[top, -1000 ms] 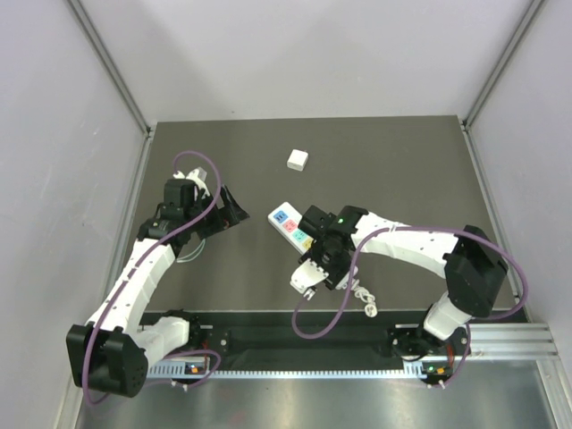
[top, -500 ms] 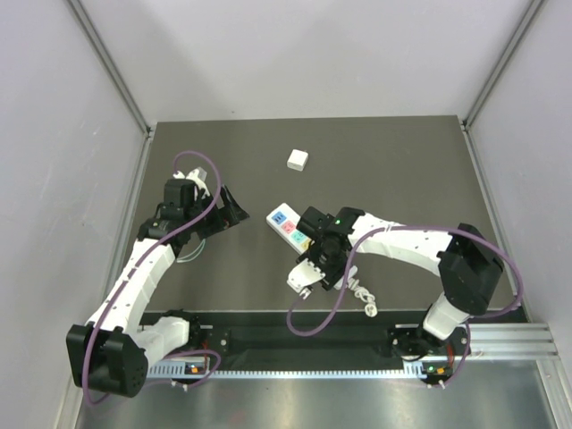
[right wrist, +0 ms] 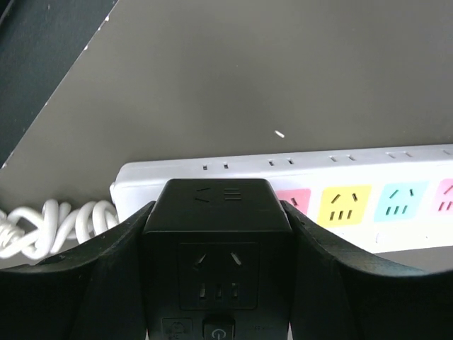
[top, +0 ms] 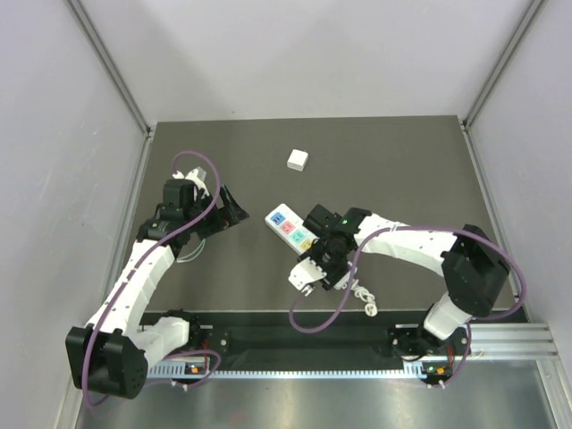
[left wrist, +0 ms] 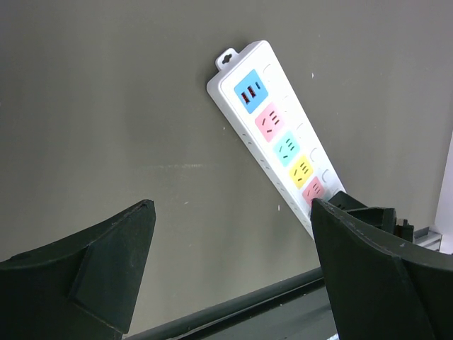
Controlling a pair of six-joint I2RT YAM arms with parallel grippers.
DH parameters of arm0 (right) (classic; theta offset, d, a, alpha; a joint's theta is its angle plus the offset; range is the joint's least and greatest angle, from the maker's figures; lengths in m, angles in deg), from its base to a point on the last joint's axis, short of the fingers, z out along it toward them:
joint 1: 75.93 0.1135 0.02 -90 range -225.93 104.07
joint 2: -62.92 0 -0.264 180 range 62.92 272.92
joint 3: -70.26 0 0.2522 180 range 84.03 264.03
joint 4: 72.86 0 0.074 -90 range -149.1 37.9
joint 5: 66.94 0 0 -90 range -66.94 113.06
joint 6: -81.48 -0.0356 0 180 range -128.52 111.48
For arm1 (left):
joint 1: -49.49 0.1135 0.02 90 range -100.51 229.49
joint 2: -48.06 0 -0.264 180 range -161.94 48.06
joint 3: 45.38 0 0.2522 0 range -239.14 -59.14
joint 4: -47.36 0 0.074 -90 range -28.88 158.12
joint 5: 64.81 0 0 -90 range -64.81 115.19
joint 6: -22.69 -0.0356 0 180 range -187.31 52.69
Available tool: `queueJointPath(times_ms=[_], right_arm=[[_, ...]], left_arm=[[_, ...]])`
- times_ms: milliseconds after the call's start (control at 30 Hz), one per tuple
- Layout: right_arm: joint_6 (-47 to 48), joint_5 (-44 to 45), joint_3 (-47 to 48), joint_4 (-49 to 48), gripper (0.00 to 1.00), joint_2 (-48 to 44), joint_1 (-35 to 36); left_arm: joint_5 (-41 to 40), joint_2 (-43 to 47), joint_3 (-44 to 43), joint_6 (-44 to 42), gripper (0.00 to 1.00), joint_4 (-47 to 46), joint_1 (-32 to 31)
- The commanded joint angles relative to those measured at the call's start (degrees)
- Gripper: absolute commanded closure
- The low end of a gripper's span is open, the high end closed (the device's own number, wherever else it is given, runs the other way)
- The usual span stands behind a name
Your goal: Insert the plug
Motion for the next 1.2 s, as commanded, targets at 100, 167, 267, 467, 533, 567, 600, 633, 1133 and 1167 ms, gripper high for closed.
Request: queueJointPath(times_ms=[100,167,267,467,533,567,600,633,1133,1167], right_arm=[[1.3,-8.8,-7.6,-9.9,1.0,1.0,-5.1],[1.4,-8.9,-7.1,-10.0,1.0,0.6,-6.3],[1.5,-8.5,-5.6,-9.6,0.89,0.2,-6.4],[0.3,-7.1,-3.1,-8.4,0.61,-1.5,-6.3],[-0.2,-6.2,-2.6,-8.7,0.52,-2.6,-6.4],[-0.1,-5.1,-2.5,-8.8,0.51,-2.9,-6.4],[-0.1,-4.9,-2.4,-8.9,0.44,-3.5,-6.5],[-0.4,-4.8,-2.4,-8.9,0.32,-3.8,-6.3],[-4.7,-4.0,0.9,-6.1,0.0,-10.1,-5.4],[-5.0,-4.0,1.2,-5.6,0.0,-10.5,-5.3]], left_arm=[[-0.4,1.7,0.1,0.3,0.04,-2.6,0.3],[-0.4,1.5,-0.1,0.4,0.04,-2.6,0.3],[-0.4,1.4,-0.2,0.4,0.04,-2.6,0.3],[-0.2,1.7,0.2,0.4,0.04,-2.7,0.3],[0.3,2.0,0.4,0.4,0.03,-2.9,0.3],[0.4,2.0,0.5,0.5,0.03,-3.3,0.3],[0.6,2.0,0.6,0.6,0.03,-3.4,0.3],[0.5,2.0,0.5,0.6,0.03,-3.5,0.3],[0.3,2.1,0.3,0.4,0.02,-3.2,0.3],[0.1,2.1,0.2,0.4,0.02,-3.1,0.4]])
